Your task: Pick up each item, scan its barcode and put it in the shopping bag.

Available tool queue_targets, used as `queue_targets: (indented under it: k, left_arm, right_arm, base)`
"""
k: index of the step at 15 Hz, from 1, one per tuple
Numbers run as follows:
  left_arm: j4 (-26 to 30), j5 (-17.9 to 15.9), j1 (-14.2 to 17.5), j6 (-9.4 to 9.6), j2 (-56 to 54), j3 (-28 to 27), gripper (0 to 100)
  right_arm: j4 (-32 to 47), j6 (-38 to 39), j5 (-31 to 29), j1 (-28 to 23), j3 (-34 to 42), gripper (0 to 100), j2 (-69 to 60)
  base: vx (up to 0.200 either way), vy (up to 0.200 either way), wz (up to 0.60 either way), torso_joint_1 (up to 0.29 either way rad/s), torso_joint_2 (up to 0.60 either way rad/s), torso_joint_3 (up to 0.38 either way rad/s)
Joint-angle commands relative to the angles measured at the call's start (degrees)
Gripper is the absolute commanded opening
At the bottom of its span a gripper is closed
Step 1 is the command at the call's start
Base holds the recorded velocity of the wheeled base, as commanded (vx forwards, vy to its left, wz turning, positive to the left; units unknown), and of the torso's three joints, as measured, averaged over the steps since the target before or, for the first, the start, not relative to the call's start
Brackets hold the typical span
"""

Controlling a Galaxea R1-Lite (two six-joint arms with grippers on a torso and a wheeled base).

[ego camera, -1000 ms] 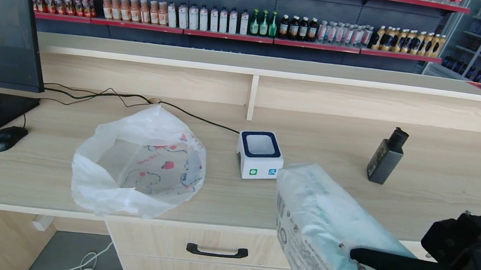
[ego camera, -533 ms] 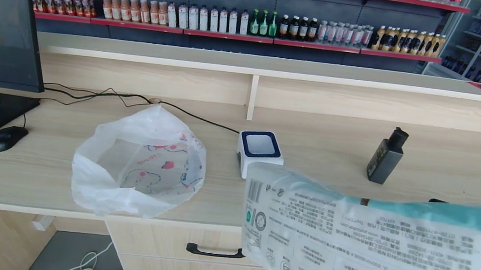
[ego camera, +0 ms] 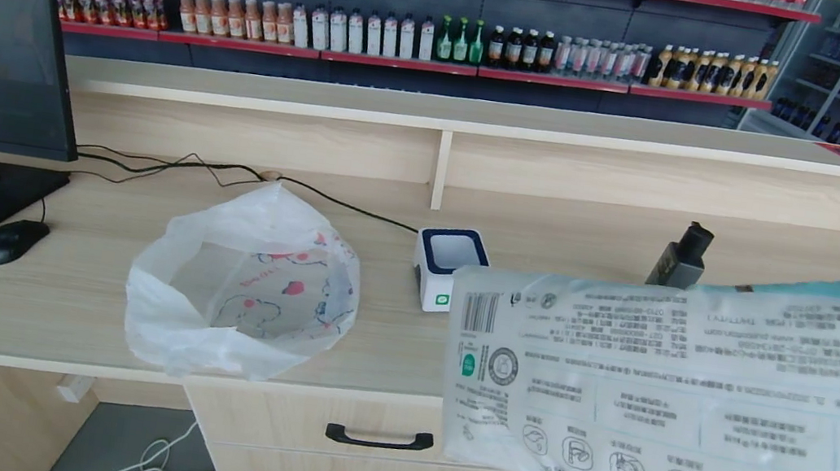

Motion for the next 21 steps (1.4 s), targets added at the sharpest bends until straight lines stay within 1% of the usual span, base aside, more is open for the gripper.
queue_targets:
  k: [1, 2, 3, 5, 6, 8, 16, 21]
  left_arm:
    - [0.0, 0.0, 0.0, -0.04, 0.0, 0.0, 100]
    - [0.0, 0.0, 0.0, -0.04, 0.0, 0.0, 100]
    - [0.0, 0.0, 0.0, -0.04, 0.0, 0.0, 100]
    - [0.0, 0.0, 0.0, -0.04, 0.1, 0.0, 100]
    - [0.0, 0.0, 0.0, -0.04, 0.0, 0.0, 100]
    - [0.0, 0.0, 0.0, -0.04, 0.0, 0.0, 100]
    - [0.0, 0.0, 0.0, -0.04, 0.0, 0.0, 100]
    - [0.0, 0.0, 0.0, -0.04, 0.0, 0.0, 100]
  right_arm:
    - [-4.4, 7.3, 0.0, -0.2, 1.2, 0, -2.6]
    - [-4.6, 7.6, 0.0, -0.2, 1.3, 0, -2.7]
    - [-10.6, 13.5, 0.0, -0.6, 2.3, 0, -4.0]
    - [-17.4, 20.7, 0.0, -0.5, 4.0, 0, -4.3]
    - [-22.4, 23.5, 0.0, -0.5, 5.8, 0, -4.3]
    - [-28.4, 25.6, 0.0, -0.5, 8.8, 0, -4.3]
    - [-28.4, 26.0, 0.0, -0.4, 9.7, 0, -3.9]
    - [-28.6, 26.7, -0.1, -0.4, 9.9, 0, -1.4]
  base:
    - [0.000, 0.000, 0.00, 0.000, 0.00, 0.000]
    - [0.000, 0.000, 0.00, 0.000, 0.00, 0.000]
    - [0.000, 0.000, 0.00, 0.000, 0.00, 0.000]
    - [0.000, 0.000, 0.00, 0.000, 0.00, 0.000]
    - [0.000, 0.000, 0.00, 0.000, 0.00, 0.000]
    - [0.000, 0.000, 0.00, 0.000, 0.00, 0.000]
    - [0.000, 0.000, 0.00, 0.000, 0.00, 0.000]
    - [0.000, 0.000, 0.00, 0.000, 0.00, 0.000]
